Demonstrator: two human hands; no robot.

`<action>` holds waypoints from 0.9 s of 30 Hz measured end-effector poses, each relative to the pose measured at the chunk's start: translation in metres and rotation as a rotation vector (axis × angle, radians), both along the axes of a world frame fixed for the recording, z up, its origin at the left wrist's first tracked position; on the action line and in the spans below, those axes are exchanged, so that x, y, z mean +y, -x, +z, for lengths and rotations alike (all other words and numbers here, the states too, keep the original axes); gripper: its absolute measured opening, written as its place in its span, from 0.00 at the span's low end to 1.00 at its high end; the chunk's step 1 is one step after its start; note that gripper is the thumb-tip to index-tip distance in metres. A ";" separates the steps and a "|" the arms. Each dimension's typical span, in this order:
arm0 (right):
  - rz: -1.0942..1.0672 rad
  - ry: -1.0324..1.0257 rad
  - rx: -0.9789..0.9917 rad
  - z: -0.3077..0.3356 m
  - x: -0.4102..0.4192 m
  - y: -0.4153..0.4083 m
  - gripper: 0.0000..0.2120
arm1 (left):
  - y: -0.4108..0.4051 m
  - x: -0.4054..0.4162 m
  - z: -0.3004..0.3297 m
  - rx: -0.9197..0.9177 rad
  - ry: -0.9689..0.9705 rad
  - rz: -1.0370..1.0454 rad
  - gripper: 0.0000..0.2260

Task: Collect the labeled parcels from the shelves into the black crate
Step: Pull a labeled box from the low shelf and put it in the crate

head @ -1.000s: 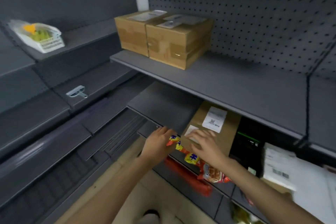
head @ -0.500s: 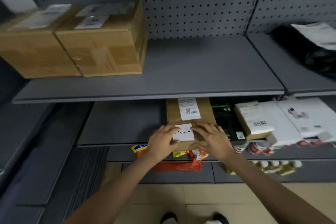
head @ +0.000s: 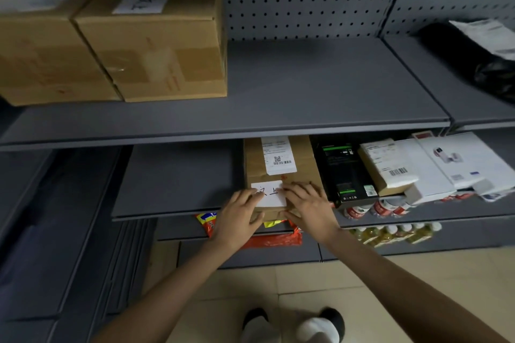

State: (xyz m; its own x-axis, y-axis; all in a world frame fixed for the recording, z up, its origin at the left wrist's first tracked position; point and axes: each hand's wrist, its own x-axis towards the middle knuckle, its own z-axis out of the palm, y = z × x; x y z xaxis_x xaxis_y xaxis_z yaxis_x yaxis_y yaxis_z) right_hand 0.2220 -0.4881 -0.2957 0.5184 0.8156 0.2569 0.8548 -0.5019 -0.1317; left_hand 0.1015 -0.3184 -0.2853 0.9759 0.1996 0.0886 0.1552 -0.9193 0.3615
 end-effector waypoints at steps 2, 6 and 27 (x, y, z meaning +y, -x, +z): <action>-0.005 -0.025 0.056 0.002 0.000 0.001 0.24 | 0.002 0.003 0.001 -0.014 0.006 0.014 0.20; -0.247 -0.011 0.190 0.008 -0.010 -0.011 0.33 | -0.012 0.006 0.004 0.002 0.063 0.193 0.26; -0.367 -0.003 0.386 -0.014 -0.037 0.048 0.47 | 0.054 -0.014 -0.019 -0.002 0.335 0.375 0.30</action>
State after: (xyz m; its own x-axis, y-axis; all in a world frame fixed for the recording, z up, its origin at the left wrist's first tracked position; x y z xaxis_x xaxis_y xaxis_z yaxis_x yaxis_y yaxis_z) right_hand 0.1739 -0.5253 -0.3096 0.8268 0.5624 -0.0071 0.5121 -0.7580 -0.4041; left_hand 0.0475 -0.3321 -0.3047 0.8315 0.5542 -0.0382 0.4515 -0.6341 0.6277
